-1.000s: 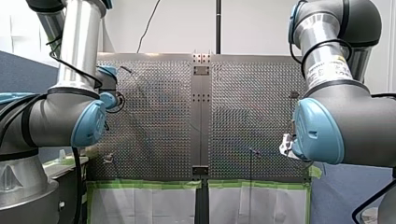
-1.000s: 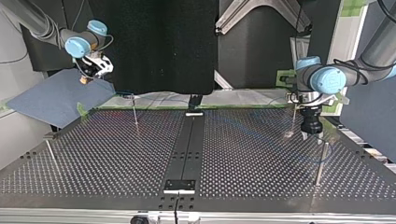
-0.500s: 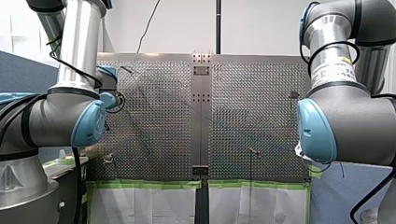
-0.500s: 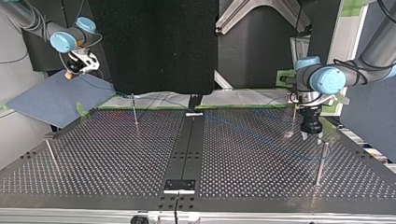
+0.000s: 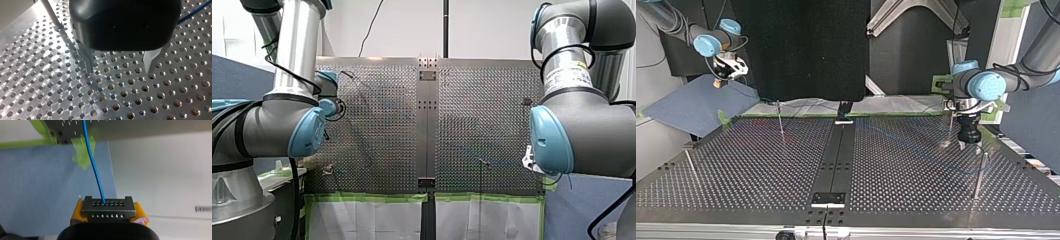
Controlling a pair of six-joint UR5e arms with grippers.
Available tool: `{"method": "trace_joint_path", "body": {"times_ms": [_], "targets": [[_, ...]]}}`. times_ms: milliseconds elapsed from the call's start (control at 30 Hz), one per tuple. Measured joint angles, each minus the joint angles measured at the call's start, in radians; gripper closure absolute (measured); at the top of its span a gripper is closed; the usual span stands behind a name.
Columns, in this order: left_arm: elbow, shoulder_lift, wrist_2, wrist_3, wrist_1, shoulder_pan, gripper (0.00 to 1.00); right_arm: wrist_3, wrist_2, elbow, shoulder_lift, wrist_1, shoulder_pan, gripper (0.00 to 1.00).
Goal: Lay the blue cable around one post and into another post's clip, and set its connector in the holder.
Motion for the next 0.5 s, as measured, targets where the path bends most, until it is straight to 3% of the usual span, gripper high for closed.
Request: {"method": "trace_joint_path", "body": {"times_ms": [167, 367, 500], "targets": [[0.000, 0.000, 0.000, 0.000, -0.004, -0.001, 0.00, -0.027, -0.046, 0.000, 0.000, -0.013, 0.024, 1.00], [0.000, 0.000, 0.008, -0.012, -0.018, -0.002, 0.00, -0.034, -0.095, 0.000, 0.000, -0.027, 0.048, 1.00], [0.000, 0.001, 0.036, -0.043, -0.023, -0.003, 0.00, -0.033, -0.103, 0.000, 0.000, -0.027, 0.056, 1.00]]}}
